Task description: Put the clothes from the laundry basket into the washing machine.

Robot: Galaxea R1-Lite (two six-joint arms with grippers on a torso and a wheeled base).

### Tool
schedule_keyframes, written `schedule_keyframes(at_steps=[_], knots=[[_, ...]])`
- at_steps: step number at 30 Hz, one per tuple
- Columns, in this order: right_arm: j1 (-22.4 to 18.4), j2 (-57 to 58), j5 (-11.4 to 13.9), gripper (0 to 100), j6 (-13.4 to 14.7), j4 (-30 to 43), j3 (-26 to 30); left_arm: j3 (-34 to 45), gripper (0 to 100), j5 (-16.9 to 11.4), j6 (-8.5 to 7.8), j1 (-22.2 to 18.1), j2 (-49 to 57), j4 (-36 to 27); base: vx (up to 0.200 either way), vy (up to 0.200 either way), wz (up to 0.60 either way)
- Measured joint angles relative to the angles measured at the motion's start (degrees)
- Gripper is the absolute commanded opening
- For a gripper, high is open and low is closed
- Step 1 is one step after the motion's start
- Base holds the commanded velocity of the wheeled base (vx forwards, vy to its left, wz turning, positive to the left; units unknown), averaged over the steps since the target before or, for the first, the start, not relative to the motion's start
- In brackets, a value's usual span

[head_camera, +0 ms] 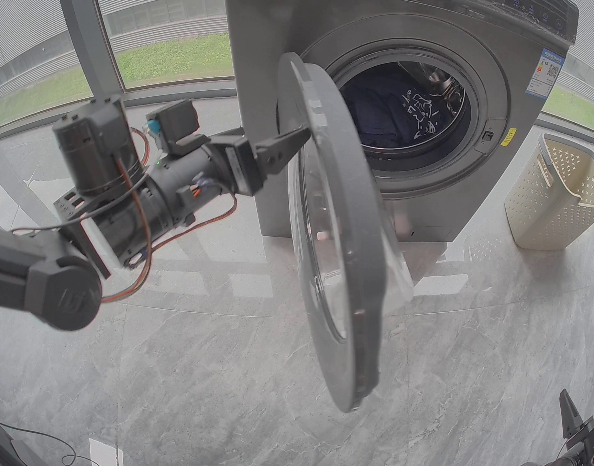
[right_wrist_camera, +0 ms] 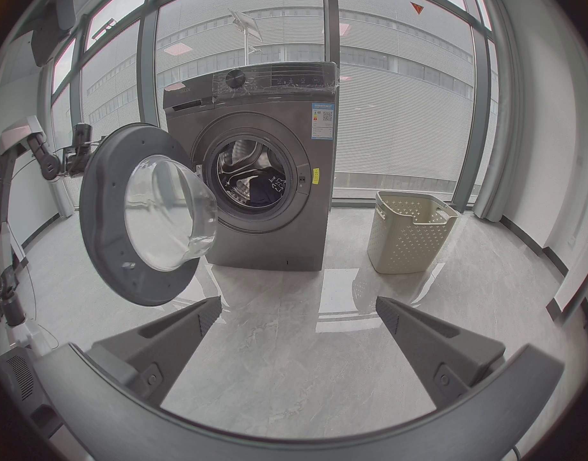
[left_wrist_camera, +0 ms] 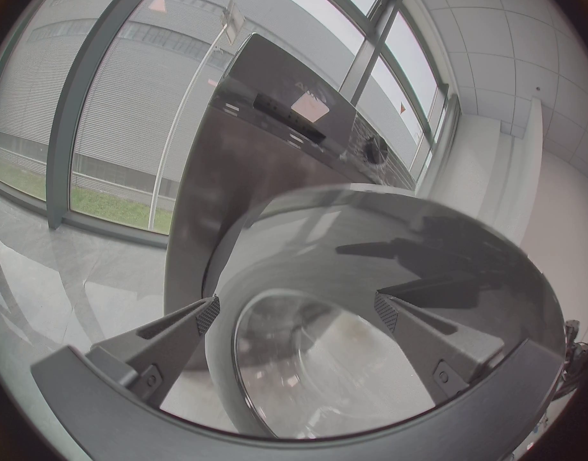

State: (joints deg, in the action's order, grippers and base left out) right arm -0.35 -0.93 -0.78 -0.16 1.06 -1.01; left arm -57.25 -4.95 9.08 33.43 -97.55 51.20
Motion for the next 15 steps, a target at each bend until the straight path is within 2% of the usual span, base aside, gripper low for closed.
schedule_keyframes(at_steps=[9, 15], knots=[[0.00, 0.00, -0.01, 100, 0.00, 0.00, 0.00, -16.48, 100, 4.24, 0.95, 0.72, -11.76, 0.45, 0.000, 0.000, 0.00], [0.00, 0.00, 0.00, 100, 0.00, 0.00, 0.00, -25.22, 100, 8.40, 2.96, 1.24, -17.77, 0.39, 0.000, 0.000, 0.00]])
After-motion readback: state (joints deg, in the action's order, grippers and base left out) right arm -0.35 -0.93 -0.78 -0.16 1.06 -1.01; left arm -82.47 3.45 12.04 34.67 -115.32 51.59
